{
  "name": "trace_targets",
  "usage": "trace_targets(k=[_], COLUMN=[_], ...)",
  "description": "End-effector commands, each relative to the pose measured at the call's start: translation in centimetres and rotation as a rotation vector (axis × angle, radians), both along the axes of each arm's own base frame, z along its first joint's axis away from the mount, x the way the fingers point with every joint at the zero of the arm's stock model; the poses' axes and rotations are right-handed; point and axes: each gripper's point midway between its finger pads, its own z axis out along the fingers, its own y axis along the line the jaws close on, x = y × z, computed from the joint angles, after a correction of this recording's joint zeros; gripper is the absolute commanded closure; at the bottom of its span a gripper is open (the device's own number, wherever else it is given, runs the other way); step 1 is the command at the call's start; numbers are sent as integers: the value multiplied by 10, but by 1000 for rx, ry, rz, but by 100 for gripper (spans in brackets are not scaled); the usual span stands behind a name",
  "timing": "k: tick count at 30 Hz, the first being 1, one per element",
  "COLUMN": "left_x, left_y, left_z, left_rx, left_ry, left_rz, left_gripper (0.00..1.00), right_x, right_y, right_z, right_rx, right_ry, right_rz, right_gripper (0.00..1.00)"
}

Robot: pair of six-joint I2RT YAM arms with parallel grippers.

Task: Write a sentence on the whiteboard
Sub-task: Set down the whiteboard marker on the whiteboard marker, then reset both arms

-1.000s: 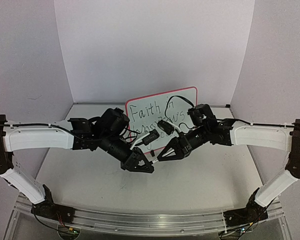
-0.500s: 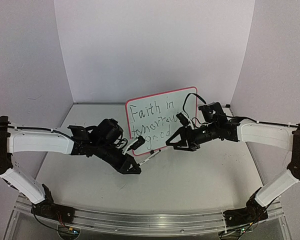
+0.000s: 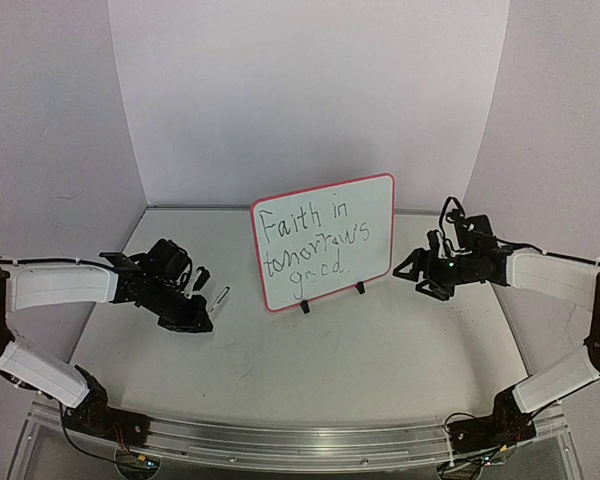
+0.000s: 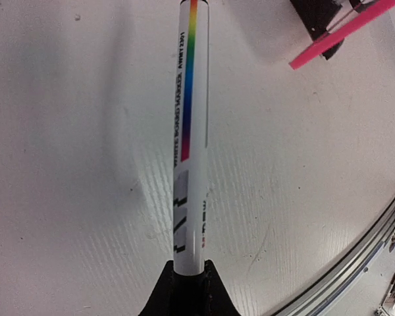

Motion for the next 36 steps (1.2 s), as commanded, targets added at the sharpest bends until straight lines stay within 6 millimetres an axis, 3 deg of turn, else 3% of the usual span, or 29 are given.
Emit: trace_targets(k=[1, 7, 11, 17, 19, 22, 31, 36], left_x=[25, 76, 99, 120, 125, 134, 170, 179], left_y=[31, 37, 41, 45, 47, 60, 149, 185], left_z=[-18, -26, -39, -31, -22, -10, 41, 72], left_rx=[101, 108, 132, 131, 126, 123, 106, 209], left_ry=[-16, -84, -85, -170, -205, -244, -443, -647], left_rz=[83, 149, 174, 221, 229, 264, 492, 594], left_gripper=[100, 97, 89, 45, 18, 4, 0, 0], right_x=[10, 21, 26, 26, 26, 26, 16, 7], right_y=[-39, -72, -89, -106, -110, -121, -151, -157], right_z=[-4, 12, 25, 44, 49, 55, 67, 72], right_rx=[-106, -235, -319, -399, -425, -472, -538, -508], right_ry=[-25, -120, -180, -262, -284, -313, -435, -532], right_rz=[-148, -254, -305, -347, -353, -386, -533, -586], right_gripper=[17, 16, 16, 16, 16, 17, 16, 16])
